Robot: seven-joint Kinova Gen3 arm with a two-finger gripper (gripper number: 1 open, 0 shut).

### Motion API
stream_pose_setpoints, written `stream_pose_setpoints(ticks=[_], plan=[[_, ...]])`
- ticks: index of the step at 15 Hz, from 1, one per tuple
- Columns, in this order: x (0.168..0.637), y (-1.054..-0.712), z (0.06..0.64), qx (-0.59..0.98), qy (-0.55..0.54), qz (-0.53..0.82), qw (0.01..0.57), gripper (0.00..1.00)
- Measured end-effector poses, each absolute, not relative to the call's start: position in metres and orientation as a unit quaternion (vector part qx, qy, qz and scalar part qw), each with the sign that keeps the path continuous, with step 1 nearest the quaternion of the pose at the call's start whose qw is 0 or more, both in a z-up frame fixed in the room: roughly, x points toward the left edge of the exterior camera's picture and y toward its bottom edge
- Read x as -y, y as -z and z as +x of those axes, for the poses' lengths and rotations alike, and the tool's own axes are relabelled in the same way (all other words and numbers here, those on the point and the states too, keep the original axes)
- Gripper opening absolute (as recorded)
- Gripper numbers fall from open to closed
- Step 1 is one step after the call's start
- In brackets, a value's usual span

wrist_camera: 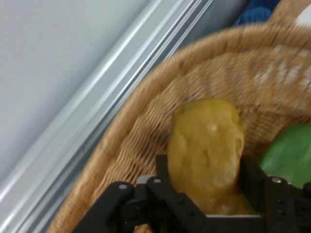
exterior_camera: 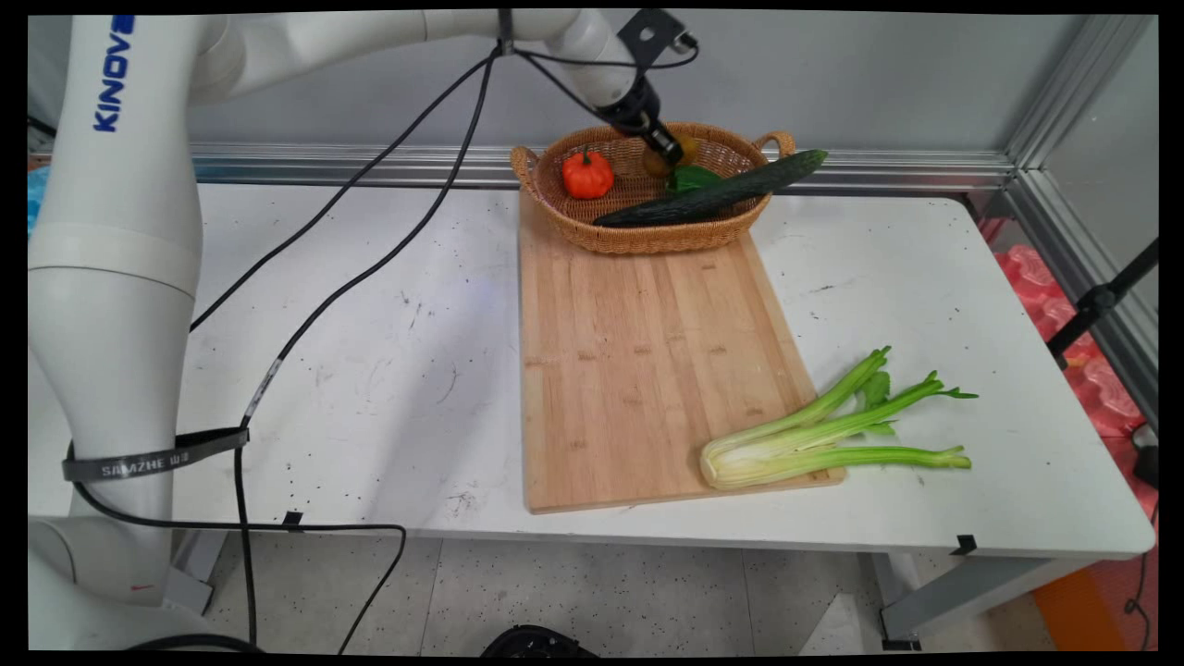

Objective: Place the picked object on the cutting board

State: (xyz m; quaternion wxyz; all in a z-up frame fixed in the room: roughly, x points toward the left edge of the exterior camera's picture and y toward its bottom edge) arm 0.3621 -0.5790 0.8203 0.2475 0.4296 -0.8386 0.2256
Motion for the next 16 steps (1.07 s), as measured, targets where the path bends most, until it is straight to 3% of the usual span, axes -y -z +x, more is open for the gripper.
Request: stream_pose_setpoints(ticks=[8, 16], plan=[[0.560, -0.868, 0.300, 0.864, -0.209, 0.367, 0.273, 0.00], [0.500, -0.880, 0.265, 0.886, -0.154, 0.334, 0.281, 0.00]])
